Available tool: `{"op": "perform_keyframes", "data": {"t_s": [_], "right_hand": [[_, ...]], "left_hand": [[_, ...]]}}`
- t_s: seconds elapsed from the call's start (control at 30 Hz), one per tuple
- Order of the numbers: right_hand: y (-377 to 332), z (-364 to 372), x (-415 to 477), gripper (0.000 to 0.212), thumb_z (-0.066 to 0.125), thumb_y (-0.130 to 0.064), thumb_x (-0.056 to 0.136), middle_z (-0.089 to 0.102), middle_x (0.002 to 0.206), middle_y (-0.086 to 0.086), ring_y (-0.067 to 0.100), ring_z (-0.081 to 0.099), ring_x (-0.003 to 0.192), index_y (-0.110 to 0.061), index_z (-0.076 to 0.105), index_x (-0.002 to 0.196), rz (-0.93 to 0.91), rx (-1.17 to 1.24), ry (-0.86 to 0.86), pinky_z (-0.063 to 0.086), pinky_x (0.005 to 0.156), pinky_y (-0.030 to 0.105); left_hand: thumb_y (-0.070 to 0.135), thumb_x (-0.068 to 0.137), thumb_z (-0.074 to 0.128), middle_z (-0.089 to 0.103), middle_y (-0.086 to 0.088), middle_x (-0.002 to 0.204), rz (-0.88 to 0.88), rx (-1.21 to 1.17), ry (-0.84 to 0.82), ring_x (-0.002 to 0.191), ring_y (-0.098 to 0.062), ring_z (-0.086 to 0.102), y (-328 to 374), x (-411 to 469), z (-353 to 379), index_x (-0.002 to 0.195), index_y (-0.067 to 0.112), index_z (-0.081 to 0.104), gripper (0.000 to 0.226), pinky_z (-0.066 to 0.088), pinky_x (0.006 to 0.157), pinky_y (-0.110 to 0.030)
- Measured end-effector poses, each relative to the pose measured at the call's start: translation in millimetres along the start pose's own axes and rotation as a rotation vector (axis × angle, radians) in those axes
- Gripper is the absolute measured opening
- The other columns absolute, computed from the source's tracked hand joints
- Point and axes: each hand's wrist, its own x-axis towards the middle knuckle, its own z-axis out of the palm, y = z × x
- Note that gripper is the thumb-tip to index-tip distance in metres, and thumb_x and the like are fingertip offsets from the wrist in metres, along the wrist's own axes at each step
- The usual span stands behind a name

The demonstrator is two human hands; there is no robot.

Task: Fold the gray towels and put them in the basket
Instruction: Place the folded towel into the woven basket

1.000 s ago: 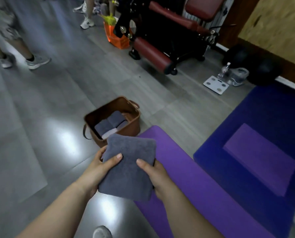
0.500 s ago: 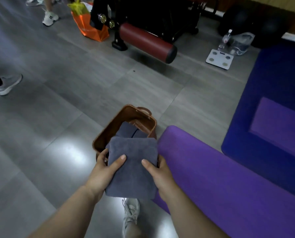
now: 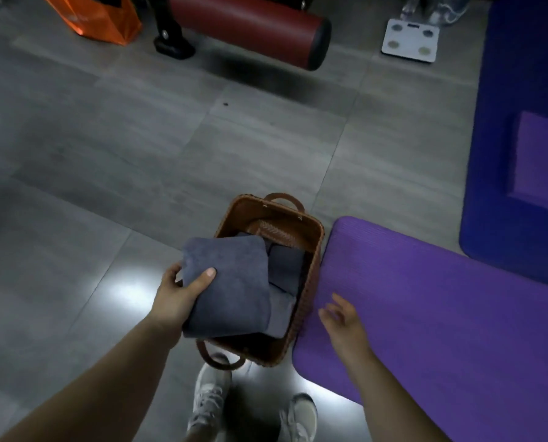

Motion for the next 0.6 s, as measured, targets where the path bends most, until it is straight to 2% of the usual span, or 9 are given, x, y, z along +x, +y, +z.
{"op": "perform_keyframes", "data": {"t_s": [0.13,0.23,0.33,0.4,0.5,0.6], "right_hand": [[48.7,32.8,71.4,0.068,0.058,-0.018,0.088,0.028,0.150,0.010,0.024,0.030,0.137,-0.009,0.020,0.145,0.037,-0.079,0.043,0.029,0.105,0.026],[77.2,59.5,120.1,0.083,0.064,-0.025,0.084,0.022,0.153,0.005,0.021,0.022,0.141,-0.012,0.011,0.147,-0.022,-0.063,0.067,0.022,0.111,0.027],[99.7,77.7,170.7,0.094,0.068,-0.028,0.081,0.017,0.154,0.003,0.020,0.018,0.142,-0.015,0.003,0.148,-0.073,-0.050,0.091,0.019,0.116,0.030],[116.4,85.2,199.0,0.093,0.067,-0.023,0.081,0.020,0.153,0.004,0.020,0.022,0.141,-0.015,0.003,0.148,-0.101,-0.091,0.089,0.022,0.116,0.031],[137.1,91.8,227.3,0.075,0.060,-0.008,0.083,0.040,0.143,0.005,0.022,0.041,0.130,-0.013,0.018,0.145,-0.124,-0.100,0.067,0.034,0.107,0.026],[149.2,93.6,240.4,0.067,0.058,-0.004,0.078,0.054,0.128,0.008,0.024,0.054,0.114,-0.014,0.030,0.138,-0.151,-0.084,0.079,0.045,0.098,0.032]], "left_hand": [[0.027,0.066,0.079,0.052,-0.010,0.131,0.140,0.200,-0.030,0.119,-0.029,0.052,-19.4,81.9,17.1,0.136,0.011,0.035,0.084,0.044,0.091,-0.035],[0.012,0.077,0.071,0.051,-0.011,0.131,0.276,0.359,-0.099,0.119,-0.027,0.050,-37.6,142.6,44.0,0.135,0.009,0.036,0.068,0.038,0.085,-0.028],[0.015,0.079,0.068,0.049,-0.010,0.134,0.471,0.587,-0.233,0.122,-0.027,0.047,-53.2,198.3,79.1,0.136,0.012,0.037,0.064,0.034,0.085,-0.023],[0.016,0.080,0.067,0.047,-0.008,0.136,0.592,0.731,-0.311,0.125,-0.025,0.044,-61.7,231.8,102.5,0.137,0.012,0.035,0.066,0.031,0.084,-0.017],[0.011,0.079,0.068,0.049,-0.009,0.135,0.694,0.816,-0.422,0.121,-0.016,0.044,-73.8,275.5,132.4,0.135,0.009,0.039,0.063,0.027,0.080,-0.008],[0.018,0.082,0.066,0.051,-0.008,0.133,0.692,0.933,-0.495,0.123,-0.020,0.045,-77.4,304.9,151.1,0.133,0.012,0.043,0.056,0.030,0.085,-0.013]]}}
